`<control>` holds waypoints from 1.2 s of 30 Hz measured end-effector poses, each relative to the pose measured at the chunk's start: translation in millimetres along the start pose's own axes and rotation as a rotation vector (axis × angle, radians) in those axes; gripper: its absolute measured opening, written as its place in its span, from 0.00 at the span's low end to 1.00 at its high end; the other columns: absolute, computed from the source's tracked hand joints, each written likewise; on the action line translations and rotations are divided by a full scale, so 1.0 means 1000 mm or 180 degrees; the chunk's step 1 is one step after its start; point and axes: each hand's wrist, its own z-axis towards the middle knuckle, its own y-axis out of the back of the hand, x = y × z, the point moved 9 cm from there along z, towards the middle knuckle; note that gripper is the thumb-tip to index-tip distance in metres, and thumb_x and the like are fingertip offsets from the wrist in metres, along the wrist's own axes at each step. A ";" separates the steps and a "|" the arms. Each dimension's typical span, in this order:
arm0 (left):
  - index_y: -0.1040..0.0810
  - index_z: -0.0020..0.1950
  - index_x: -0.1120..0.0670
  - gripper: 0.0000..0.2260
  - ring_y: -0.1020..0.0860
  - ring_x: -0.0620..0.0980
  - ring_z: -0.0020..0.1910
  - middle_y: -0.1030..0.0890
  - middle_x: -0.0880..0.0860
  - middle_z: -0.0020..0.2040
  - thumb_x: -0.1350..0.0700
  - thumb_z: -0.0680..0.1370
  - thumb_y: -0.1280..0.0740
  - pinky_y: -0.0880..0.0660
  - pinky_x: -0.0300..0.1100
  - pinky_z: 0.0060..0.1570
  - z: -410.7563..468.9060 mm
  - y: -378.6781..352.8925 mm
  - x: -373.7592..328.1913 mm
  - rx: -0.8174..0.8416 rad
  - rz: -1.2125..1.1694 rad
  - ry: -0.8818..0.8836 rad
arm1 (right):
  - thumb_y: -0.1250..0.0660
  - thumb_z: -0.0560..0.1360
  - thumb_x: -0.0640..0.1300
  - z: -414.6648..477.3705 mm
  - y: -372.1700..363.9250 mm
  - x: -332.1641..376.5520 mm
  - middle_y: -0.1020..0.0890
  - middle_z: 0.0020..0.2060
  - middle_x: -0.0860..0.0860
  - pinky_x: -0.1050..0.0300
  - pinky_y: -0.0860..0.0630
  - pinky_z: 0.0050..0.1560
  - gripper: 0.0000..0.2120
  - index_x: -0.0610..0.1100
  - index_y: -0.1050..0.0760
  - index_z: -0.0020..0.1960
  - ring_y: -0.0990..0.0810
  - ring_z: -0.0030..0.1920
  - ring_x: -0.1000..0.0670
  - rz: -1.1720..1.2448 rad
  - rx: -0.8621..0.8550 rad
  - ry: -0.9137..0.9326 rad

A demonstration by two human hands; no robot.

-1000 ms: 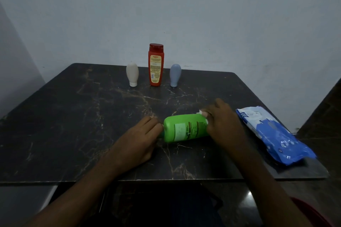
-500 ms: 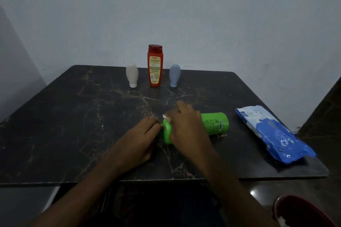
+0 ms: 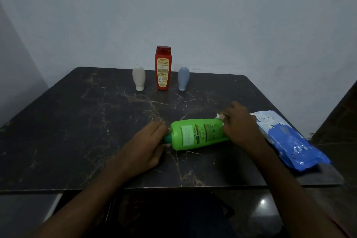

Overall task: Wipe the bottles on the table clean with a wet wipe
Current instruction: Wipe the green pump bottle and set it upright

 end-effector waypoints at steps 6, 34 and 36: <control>0.26 0.58 0.53 0.14 0.24 0.46 0.49 0.23 0.48 0.52 0.58 0.74 0.28 0.25 0.45 0.47 -0.001 0.002 0.006 -0.0048 -0.0311 0.0229 | 0.35 0.77 0.43 -0.010 0.006 -0.025 0.31 0.44 0.50 0.42 0.27 0.57 0.07 0.45 0.20 0.52 0.26 0.50 0.46 -0.0125 -0.0119 -0.0250; 0.19 0.59 0.51 0.19 0.21 0.40 0.51 0.18 0.44 0.52 0.52 0.71 0.20 0.22 0.41 0.52 0.001 -0.003 0.038 -0.0174 -0.0730 0.0872 | 0.38 0.80 0.41 -0.012 -0.002 -0.033 0.27 0.49 0.48 0.56 0.31 0.47 0.08 0.42 0.20 0.54 0.26 0.46 0.51 0.0761 -0.0730 0.0120; 0.18 0.58 0.51 0.19 0.21 0.43 0.51 0.18 0.44 0.52 0.53 0.70 0.20 0.22 0.43 0.52 0.002 -0.003 0.039 -0.0164 -0.0728 0.0937 | 0.39 0.81 0.43 -0.007 -0.007 -0.034 0.23 0.50 0.48 0.59 0.34 0.47 0.08 0.43 0.21 0.53 0.26 0.47 0.54 0.1041 -0.0531 0.0114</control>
